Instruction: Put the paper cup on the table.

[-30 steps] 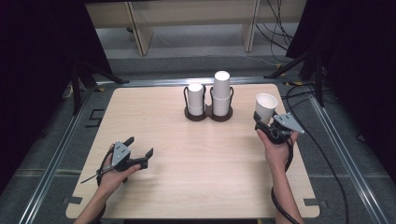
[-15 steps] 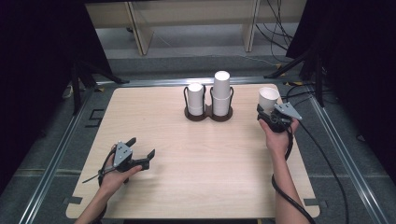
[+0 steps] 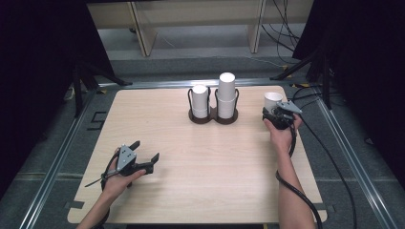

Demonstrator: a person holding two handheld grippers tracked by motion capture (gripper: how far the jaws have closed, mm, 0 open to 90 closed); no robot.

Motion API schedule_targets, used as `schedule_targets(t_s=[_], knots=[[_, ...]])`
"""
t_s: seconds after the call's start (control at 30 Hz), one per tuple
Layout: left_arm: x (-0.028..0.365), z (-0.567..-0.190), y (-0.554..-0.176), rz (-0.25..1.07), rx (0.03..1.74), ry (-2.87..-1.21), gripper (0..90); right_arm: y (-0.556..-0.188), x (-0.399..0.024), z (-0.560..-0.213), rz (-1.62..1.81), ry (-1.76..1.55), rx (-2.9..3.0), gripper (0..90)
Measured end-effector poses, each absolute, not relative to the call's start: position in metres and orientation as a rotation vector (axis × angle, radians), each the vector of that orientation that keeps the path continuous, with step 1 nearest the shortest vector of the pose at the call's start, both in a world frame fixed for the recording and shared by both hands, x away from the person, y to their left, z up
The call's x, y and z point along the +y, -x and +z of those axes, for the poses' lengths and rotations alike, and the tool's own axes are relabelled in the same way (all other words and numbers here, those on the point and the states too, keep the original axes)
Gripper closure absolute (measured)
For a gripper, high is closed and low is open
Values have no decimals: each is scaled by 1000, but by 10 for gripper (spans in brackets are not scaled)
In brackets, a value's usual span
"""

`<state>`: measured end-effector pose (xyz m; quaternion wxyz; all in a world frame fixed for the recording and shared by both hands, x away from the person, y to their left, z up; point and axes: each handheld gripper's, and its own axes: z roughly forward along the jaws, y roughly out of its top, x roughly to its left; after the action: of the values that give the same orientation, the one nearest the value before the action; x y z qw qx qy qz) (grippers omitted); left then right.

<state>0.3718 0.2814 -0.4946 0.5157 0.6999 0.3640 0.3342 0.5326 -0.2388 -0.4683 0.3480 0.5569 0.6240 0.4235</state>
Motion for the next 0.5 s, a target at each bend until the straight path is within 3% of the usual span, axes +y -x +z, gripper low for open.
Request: schedule_targets(t_s=[0.5], knots=[[279,-494,-370,791,862,-1702,90,-544,-240,-473,970,-1502,1719,346]])
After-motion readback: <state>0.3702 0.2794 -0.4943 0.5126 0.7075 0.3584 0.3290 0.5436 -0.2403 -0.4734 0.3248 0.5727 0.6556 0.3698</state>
